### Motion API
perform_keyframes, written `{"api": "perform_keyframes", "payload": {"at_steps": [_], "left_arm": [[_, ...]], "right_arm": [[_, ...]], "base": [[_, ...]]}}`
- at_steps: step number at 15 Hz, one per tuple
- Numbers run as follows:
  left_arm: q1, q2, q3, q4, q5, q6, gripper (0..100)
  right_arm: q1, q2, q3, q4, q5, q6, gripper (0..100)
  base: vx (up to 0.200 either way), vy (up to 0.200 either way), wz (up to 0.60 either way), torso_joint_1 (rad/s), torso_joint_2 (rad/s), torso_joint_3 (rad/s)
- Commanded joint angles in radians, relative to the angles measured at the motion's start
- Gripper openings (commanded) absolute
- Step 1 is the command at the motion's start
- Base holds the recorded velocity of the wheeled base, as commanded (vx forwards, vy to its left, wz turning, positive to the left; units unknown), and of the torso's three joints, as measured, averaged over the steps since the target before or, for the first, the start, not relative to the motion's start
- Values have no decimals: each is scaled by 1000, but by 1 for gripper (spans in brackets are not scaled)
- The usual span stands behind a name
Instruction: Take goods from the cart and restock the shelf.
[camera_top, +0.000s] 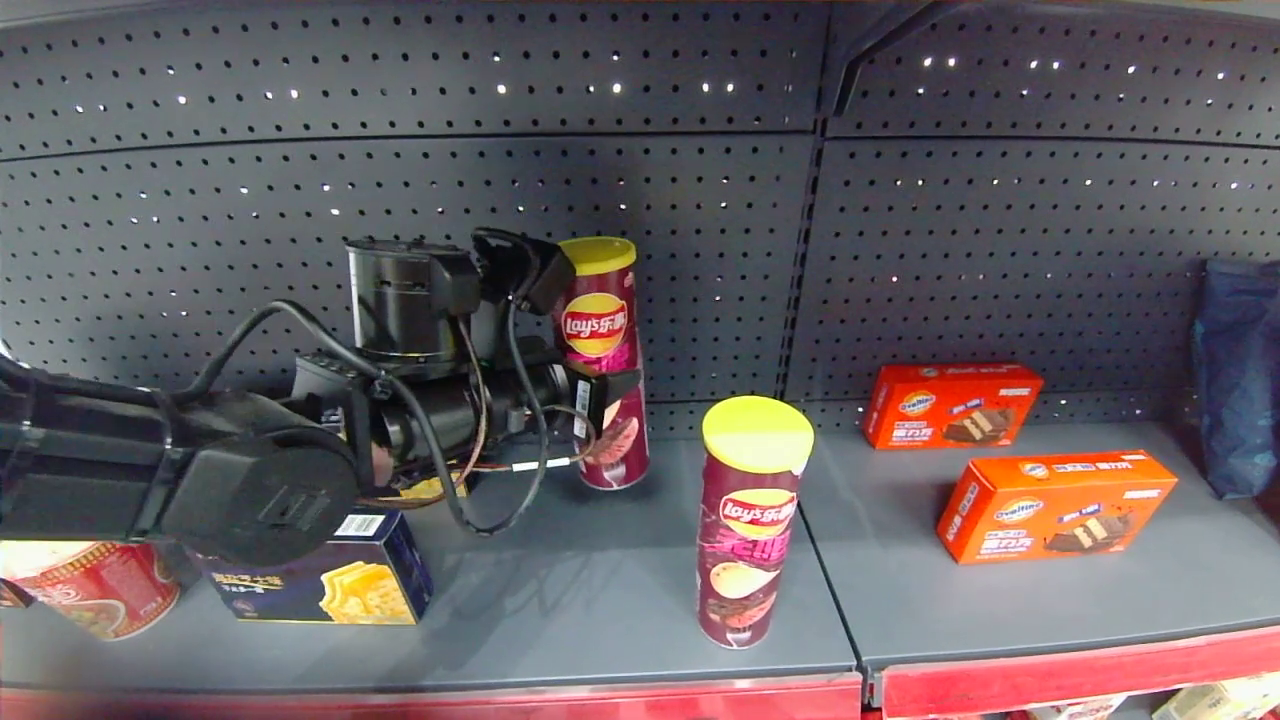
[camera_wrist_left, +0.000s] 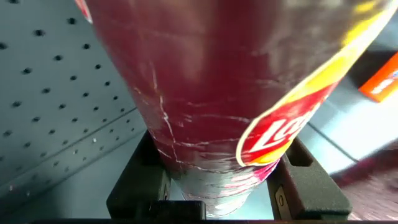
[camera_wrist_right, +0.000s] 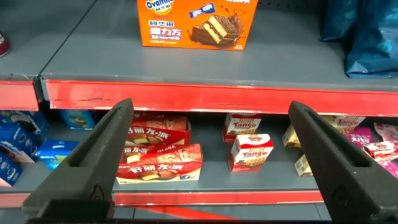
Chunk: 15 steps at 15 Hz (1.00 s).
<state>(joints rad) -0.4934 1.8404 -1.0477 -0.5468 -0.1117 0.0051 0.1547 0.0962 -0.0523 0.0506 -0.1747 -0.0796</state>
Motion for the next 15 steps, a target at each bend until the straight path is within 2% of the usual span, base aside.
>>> {"api": "perform_keyframes", "payload": {"at_steps": [1,4,6,8,9,15], "left_arm": [[-1,60,-11,-18,-3,10,0],[-1,126,-49,-25,-13,12,0],[-4,171,-112,-24,-32,19,0],[-17,217,-161,-24,-36,65,0],[-20,234,-180,-24,-36,75,0],[-42,318,-262,-25,-37,76,0]], "right_arm": [[2,4,0,0,0,-2,100],[2,4,0,0,1,-6,100],[2,4,0,2,6,-8,100],[2,4,0,2,6,-9,100],[2,4,0,2,6,-9,100],[2,4,0,2,7,-11,100]], "base": [[0,0,0,0,0,0],[0,0,0,0,0,0],[0,0,0,0,0,0],[0,0,0,0,0,0],[0,0,0,0,0,0],[0,0,0,0,0,0]]}}
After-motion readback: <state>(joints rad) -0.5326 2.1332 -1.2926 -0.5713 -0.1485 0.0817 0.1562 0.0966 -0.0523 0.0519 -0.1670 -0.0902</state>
